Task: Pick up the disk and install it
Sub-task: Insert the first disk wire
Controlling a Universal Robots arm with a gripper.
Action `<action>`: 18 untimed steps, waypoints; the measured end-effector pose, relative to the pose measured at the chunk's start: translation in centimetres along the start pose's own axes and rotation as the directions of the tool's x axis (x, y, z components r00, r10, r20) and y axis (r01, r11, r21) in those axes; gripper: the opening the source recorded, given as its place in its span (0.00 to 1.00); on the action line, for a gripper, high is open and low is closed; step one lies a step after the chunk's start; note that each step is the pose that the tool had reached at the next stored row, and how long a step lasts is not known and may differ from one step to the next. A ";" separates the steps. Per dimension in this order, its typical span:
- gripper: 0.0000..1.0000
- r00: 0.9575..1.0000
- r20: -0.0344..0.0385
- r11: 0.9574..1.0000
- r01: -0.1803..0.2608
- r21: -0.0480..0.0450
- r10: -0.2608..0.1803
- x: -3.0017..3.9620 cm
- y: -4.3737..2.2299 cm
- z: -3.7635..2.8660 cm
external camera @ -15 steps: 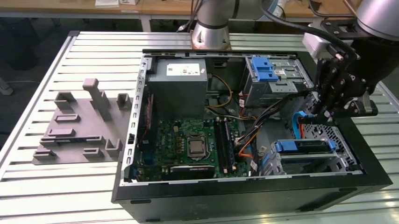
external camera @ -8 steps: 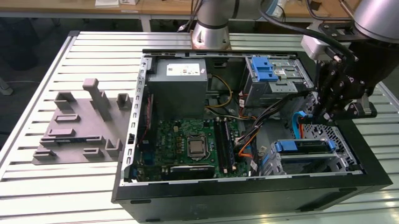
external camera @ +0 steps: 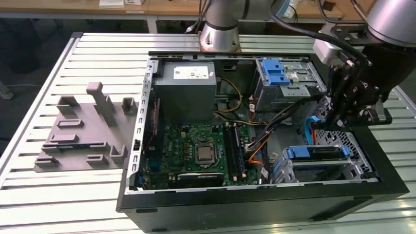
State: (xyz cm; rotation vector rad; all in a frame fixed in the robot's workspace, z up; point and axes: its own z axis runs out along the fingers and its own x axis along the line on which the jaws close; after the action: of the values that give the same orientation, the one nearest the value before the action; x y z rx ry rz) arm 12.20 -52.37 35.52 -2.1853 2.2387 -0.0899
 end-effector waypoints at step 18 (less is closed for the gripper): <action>0.32 1.000 -0.012 1.000 0.001 0.003 0.000 -0.46 0.02 0.15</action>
State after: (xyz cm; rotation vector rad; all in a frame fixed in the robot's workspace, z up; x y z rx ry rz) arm 12.20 -51.92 35.36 -2.1897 2.2426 -0.1059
